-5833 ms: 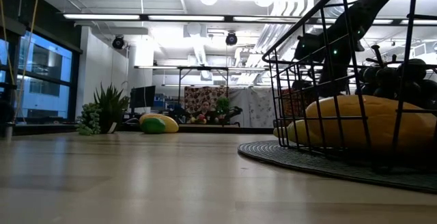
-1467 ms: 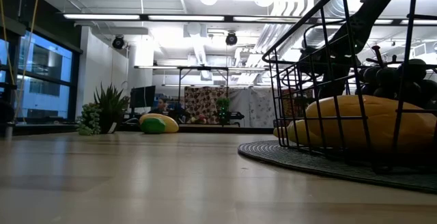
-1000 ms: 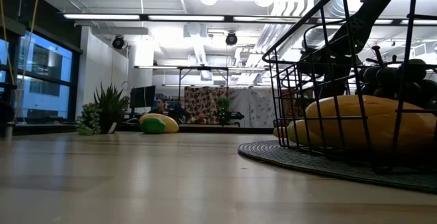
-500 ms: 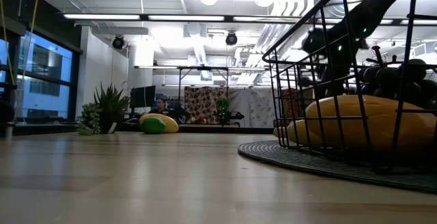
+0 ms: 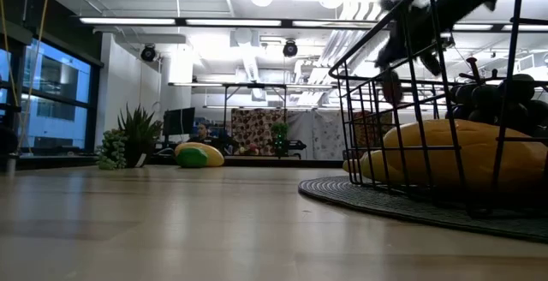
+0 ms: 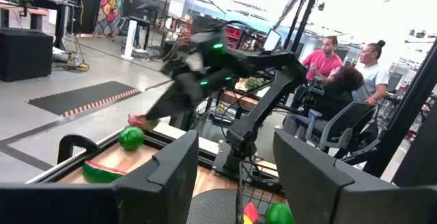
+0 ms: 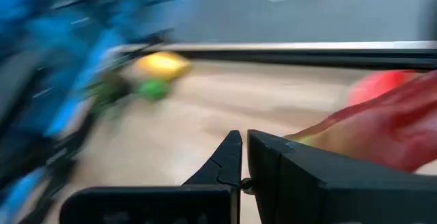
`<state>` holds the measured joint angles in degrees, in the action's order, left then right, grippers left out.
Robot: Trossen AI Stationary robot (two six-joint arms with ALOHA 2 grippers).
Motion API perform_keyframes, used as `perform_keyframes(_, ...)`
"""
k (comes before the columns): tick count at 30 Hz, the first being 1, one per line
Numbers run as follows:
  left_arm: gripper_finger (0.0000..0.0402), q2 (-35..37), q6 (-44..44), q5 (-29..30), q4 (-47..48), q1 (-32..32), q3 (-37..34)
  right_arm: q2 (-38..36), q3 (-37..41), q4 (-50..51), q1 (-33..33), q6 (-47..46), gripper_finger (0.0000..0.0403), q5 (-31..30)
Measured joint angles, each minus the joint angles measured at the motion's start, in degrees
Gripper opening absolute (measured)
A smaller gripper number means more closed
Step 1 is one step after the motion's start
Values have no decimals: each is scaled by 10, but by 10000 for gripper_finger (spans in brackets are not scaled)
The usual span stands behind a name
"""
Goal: Build produce basket
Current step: Put the red chili pepper into the black basket
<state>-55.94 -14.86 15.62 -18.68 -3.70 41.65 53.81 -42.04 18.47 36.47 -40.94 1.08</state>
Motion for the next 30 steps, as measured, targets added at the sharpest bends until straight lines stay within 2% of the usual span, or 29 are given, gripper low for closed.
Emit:
perform_keyframes(4, 179, 0, 0, 0, 0, 0, 0, -47, 0, -37, -103, 1, 0, 21)
perform_keyframes(7, 179, 0, 0, -7, 0, 0, 0, -56, 0, -105, -183, 8, 0, 19)
perform_keyframes(13, 179, 0, 0, -61, 0, 0, 0, -19, 0, -267, -325, 95, 0, -11)
perform_keyframes(17, 179, 0, 0, -66, -2, 1, 0, 18, 0, -320, -399, 196, 0, -15)
perform_keyframes(21, 179, 0, 13, -64, -1, 1, 0, 44, 0, -333, -439, 265, 0, -15)
perform_keyframes(30, 179, 0, 26, -43, -1, 1, 0, 54, 0, -364, -448, 268, 0, -36)
